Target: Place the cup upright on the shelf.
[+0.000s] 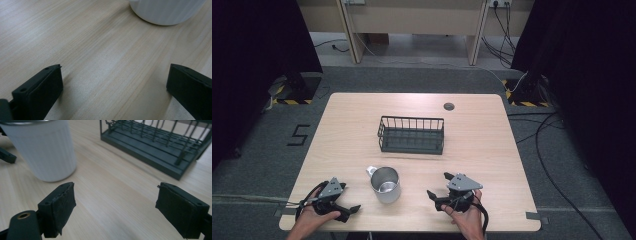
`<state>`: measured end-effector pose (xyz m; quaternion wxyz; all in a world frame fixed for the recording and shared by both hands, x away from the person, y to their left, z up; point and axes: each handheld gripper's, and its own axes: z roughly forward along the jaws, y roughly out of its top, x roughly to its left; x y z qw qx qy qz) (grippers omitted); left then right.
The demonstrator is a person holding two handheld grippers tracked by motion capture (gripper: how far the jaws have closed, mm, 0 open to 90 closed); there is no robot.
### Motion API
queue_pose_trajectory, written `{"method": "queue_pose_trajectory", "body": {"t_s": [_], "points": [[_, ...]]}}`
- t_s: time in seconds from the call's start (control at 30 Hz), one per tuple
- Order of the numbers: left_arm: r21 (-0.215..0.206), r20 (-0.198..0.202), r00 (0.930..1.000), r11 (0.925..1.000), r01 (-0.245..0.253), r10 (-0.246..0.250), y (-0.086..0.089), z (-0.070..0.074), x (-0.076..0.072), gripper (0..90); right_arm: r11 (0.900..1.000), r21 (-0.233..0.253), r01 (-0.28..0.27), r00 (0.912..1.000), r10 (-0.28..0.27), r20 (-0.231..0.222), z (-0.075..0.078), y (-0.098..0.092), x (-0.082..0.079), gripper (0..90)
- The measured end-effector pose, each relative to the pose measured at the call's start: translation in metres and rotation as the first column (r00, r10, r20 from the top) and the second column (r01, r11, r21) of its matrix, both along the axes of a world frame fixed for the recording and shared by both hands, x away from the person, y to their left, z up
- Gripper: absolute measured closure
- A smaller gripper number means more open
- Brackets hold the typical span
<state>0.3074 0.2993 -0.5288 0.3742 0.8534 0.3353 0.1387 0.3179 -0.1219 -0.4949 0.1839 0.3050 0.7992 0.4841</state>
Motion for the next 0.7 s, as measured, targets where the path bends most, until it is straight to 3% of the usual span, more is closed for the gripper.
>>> {"method": "queue_pose_trajectory", "body": {"t_s": [0.37, 0.7], "points": [[0.002, 0.000, 1.0000, 1.0000, -0.001, 0.001, 0.000, 0.000, 0.000, 0.0, 0.993, 0.044, -0.113, 0.9927, 0.111, 0.047, 0.011, 0.041, 0.001, 15.2], [0.000, 0.001, 1.0000, 1.0000, -0.002, 0.002, 0.000, 0.000, -0.001, 0.0, 0.982, 0.068, -0.174, 0.9831, 0.169, 0.070, 0.014, 0.061, 0.000, 15.1]]}}
